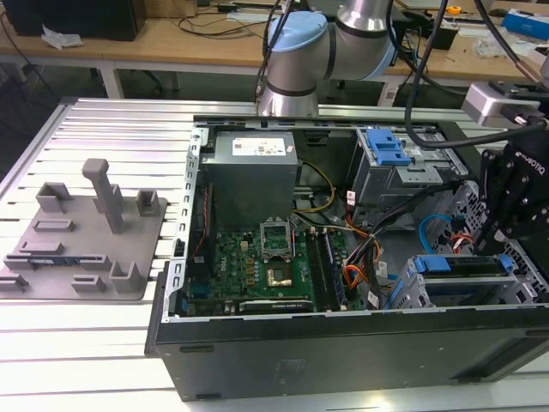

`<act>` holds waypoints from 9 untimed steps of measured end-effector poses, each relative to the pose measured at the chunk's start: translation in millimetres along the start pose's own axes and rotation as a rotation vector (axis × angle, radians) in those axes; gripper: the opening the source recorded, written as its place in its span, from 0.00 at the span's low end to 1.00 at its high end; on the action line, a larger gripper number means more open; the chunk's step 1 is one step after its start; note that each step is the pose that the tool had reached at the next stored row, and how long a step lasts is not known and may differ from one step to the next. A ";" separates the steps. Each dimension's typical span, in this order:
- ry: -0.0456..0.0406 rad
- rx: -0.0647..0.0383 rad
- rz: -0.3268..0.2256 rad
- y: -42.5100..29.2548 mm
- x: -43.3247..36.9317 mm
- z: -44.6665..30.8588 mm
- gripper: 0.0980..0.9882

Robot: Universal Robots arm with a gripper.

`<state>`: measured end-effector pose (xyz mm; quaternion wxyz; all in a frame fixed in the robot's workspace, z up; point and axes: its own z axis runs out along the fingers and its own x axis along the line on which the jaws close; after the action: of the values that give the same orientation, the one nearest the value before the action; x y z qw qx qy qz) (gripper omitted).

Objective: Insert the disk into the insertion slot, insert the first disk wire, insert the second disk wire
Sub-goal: 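Insert the first disk wire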

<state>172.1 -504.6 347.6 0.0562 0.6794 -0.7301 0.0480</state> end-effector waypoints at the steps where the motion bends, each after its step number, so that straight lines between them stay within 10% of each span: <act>1: 0.0000 0.000 -0.001 0.0 0.1 0.1 0.07; 9: 0.0002 0.001 -0.004 0.1 0.1 0.8 0.07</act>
<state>172.0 -504.8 346.8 0.0561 0.6808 -0.7287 0.0481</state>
